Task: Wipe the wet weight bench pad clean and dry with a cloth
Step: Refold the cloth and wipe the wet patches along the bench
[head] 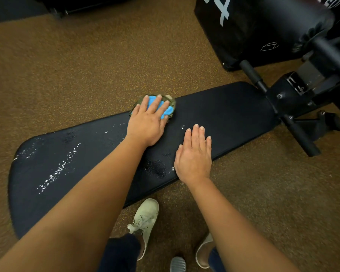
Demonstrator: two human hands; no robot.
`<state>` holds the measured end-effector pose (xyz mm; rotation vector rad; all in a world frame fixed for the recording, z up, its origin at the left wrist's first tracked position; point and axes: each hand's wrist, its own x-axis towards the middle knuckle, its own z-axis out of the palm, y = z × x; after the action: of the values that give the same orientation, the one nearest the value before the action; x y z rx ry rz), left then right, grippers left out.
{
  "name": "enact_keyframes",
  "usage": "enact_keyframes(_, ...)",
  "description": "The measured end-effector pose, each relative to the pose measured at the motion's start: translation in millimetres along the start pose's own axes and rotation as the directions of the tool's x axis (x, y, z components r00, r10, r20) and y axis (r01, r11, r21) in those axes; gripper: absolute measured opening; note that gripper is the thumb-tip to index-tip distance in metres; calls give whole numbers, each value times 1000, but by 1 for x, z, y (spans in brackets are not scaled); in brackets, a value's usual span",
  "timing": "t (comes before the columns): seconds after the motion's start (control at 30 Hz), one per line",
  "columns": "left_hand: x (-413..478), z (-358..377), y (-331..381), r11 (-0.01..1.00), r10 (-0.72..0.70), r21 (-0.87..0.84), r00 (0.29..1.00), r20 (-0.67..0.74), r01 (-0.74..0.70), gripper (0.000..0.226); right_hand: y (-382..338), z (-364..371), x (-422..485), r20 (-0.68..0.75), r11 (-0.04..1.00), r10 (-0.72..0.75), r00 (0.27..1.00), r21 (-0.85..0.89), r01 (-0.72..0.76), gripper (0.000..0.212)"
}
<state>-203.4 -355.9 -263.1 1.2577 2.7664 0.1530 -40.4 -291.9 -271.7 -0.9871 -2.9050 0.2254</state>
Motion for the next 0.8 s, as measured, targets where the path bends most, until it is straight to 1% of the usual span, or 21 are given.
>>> enact_keyframes(0.07,-3,1,9,989,-143,-38,990,-18,142,53,0,0,0,11,1000,1,1000,2,-1,64)
enact_keyframes(0.1,-6,2,16,984,-170,-50,985,-24,168,53,0,1,0,16,1000,4,1000,3,-4,64)
enact_keyframes(0.13,-10,3,21,987,-155,-45,988,-25,154,53,0,1,0,19,1000,6,1000,5,-6,64)
enact_keyframes(0.17,-14,4,22,994,-103,-25,994,-20,103,53,0,0,0,21,1000,8,1000,7,-8,64)
enact_keyframes(0.23,-19,1,11,999,43,10,999,1,-43,53,0,-1,0,30,1000,4,1000,6,-4,61)
enact_keyframes(0.27,-20,-1,4,996,86,11,996,11,-86,53,1,-1,0,39,1000,-3,999,7,2,59)
enact_keyframes(0.3,-19,-1,0,996,86,5,996,21,-86,53,1,-1,0,45,1000,-7,999,10,7,59)
enact_keyframes(0.4,-13,0,7,998,-62,-30,998,6,62,51,0,-2,0,17,1000,2,1000,12,-2,61)
enact_keyframes(0.43,-13,0,15,994,-98,-40,995,-6,97,51,0,-2,0,6,1000,6,1000,10,-6,63)
enact_keyframes(0.47,-13,1,21,994,-98,-48,995,-7,98,51,0,-1,0,3,1000,4,1000,11,-4,63)
enact_keyframes(0.5,-15,1,24,997,-58,-47,998,0,58,54,-1,-1,-1,6,1000,-1,1000,12,1,62)
enact_keyframes(0.53,-18,2,23,999,17,-40,1000,8,-17,58,0,0,-1,9,1000,-4,1000,15,3,60)
enact_keyframes(0.6,-24,-2,15,981,191,-43,981,25,-189,66,1,0,-1,0,1000,15,1000,18,-15,60)
enact_keyframes(0.63,-24,-4,9,970,240,-41,970,34,-239,66,1,0,-1,-3,999,33,999,17,-33,60)
enact_keyframes(0.67,-22,-5,5,968,251,-31,967,42,-250,64,0,-1,-2,-4,999,46,999,15,-46,61)
enact_keyframes(0.7,-19,-5,2,975,223,-18,974,47,-222,61,0,-1,-1,-2,999,52,999,13,-52,62)
enact_keyframes(0.73,-15,-3,4,986,164,-7,985,46,-164,56,0,-1,-1,5,999,53,999,9,-53,62)
enact_keyframes(0.8,-9,-1,17,1000,16,9,1000,22,-16,52,0,-1,-1,13,999,52,999,8,-52,62)
